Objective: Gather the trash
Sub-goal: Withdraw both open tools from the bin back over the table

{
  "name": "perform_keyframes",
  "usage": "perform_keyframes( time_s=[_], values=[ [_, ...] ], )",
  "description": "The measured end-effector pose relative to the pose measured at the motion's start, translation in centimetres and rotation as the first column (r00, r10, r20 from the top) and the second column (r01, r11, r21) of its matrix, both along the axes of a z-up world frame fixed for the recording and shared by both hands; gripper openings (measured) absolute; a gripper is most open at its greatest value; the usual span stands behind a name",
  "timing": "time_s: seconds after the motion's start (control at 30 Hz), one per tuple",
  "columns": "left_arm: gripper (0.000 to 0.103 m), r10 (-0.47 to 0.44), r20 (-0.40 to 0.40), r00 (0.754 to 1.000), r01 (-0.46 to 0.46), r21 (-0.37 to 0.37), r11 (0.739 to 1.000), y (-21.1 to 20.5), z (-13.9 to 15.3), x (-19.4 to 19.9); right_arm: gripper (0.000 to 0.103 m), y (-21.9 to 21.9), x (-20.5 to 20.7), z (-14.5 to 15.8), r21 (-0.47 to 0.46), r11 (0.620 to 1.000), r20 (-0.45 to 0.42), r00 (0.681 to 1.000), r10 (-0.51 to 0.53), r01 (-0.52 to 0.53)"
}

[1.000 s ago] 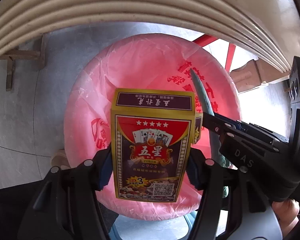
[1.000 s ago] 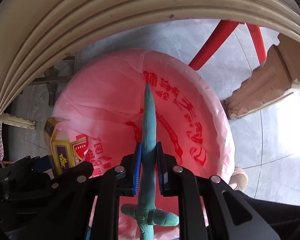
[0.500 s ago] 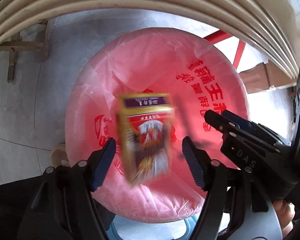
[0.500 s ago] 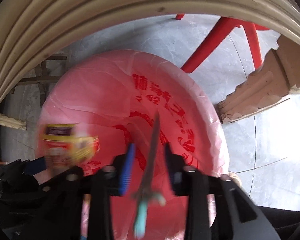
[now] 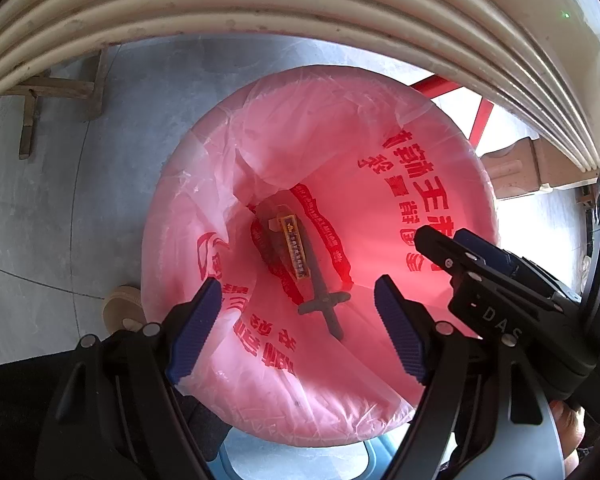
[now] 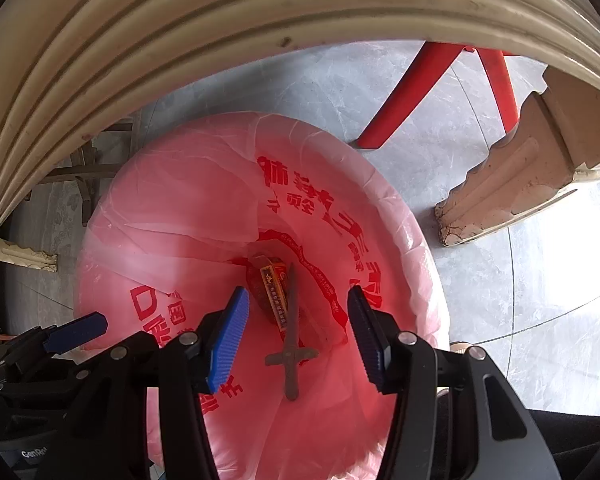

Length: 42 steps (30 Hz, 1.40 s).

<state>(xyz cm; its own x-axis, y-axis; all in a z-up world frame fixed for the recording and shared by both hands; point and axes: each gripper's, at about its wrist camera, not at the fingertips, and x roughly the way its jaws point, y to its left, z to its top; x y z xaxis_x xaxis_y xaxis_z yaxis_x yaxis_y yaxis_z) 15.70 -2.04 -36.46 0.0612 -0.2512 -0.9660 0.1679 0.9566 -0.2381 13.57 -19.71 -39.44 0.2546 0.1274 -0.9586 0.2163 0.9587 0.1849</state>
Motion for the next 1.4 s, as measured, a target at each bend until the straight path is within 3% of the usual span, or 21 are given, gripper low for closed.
perform_keyframes(
  time_s=[0.37,0.63,1.03,1.4],
  values=[
    [0.077,-0.046,0.012,0.999,0.045,0.056,0.997,0.1,0.8,-1.2,0.051,0.7,-2.1,2.1,-0.076,0.995,0.037,0.997,0.067,-0.064],
    [0.077,-0.093,0.069,0.993,0.084,0.12,0.989,0.4,3.8,-3.1,0.054,0.7,-3.5,6.0,-0.085,0.994,0.104,0.991,0.08,-0.071],
    [0.077,-0.075,0.327,0.942,0.031,0.138,0.99,3.2,15.6,-6.6,0.055,2.2,-6.1,15.8,-0.095,0.986,0.276,0.949,0.155,-0.134],
    [0.079,0.051,0.484,0.874,-0.088,0.054,0.995,7.7,28.1,-3.3,0.062,-1.1,-5.4,28.0,-0.057,0.995,0.415,0.905,0.094,-0.078]
  ],
)
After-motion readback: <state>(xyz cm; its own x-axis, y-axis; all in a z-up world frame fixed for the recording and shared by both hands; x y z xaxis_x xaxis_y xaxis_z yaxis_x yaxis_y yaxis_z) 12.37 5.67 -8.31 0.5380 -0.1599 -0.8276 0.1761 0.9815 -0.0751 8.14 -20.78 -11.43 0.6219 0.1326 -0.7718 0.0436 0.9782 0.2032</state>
